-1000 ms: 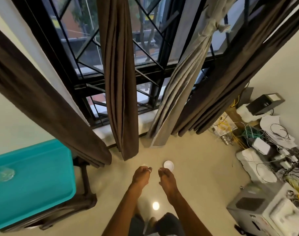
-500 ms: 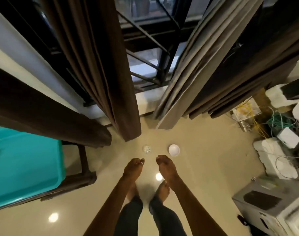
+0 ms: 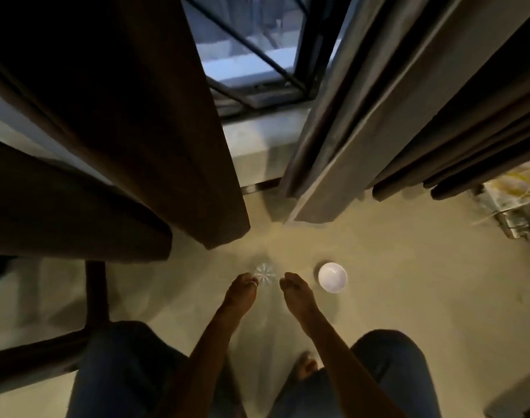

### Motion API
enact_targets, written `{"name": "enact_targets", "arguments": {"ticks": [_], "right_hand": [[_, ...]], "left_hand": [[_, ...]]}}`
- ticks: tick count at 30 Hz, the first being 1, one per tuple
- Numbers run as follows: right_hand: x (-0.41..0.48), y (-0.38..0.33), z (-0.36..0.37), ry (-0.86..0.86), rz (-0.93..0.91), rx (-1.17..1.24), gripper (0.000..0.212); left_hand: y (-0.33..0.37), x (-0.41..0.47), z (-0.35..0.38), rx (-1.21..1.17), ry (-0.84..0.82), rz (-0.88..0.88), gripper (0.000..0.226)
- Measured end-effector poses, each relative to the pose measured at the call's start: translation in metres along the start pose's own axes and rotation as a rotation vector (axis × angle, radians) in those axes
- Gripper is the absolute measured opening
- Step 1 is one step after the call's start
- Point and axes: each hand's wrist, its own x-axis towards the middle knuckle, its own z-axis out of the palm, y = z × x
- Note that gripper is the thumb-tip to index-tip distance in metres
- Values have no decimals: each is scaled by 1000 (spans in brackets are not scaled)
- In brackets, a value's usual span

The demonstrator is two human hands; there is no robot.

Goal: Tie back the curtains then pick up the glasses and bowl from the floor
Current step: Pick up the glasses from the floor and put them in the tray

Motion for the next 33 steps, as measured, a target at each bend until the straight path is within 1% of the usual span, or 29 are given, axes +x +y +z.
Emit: {"name": "enact_targets", "arguments": {"ticks": [4, 7, 9, 11, 14, 16, 21, 22, 23, 26, 28, 29, 31, 33], "right_hand": [[83, 39, 20, 24, 12, -10, 38], [140, 69, 40, 6, 34, -35, 25], [172, 87, 52, -3, 65, -51, 38], [196, 101, 63, -14, 73, -47, 46], [212, 112, 77, -49, 53, -23, 46], [214, 112, 81, -59, 10, -8, 45], [182, 93, 70, -40, -28, 42, 60], [170, 87, 65, -32, -33, 48, 63], [158, 81, 60, -28, -32, 55, 64], [112, 58, 44, -14, -53, 63, 59], [75, 40, 32, 7, -58, 80, 54], [52, 29, 24, 15, -57, 92, 48], [6, 3, 8, 33, -69, 143, 37], [-37, -18, -8, 71, -81, 199, 33]], "left_hand": [[-24, 85, 36, 11, 11, -2, 39], [-45, 133, 57, -41, 8, -33, 44], [-59, 160, 67, -58, 6, -52, 43], [-71, 181, 75, -59, -12, -62, 39], [-84, 204, 85, -112, -72, -31, 42], [-85, 206, 88, -149, -80, -20, 35], [-66, 168, 81, -216, 11, 8, 20], [-63, 157, 79, -222, 25, 19, 20], [-60, 146, 77, -229, 38, 21, 24], [-55, 114, 68, -268, 49, 2, 53], [-52, 96, 63, -259, 62, -10, 64], [-42, 76, 59, -251, 77, -18, 65], [-19, 31, 48, -243, 114, 11, 58], [11, -26, 34, -202, 162, 61, 51]]}}
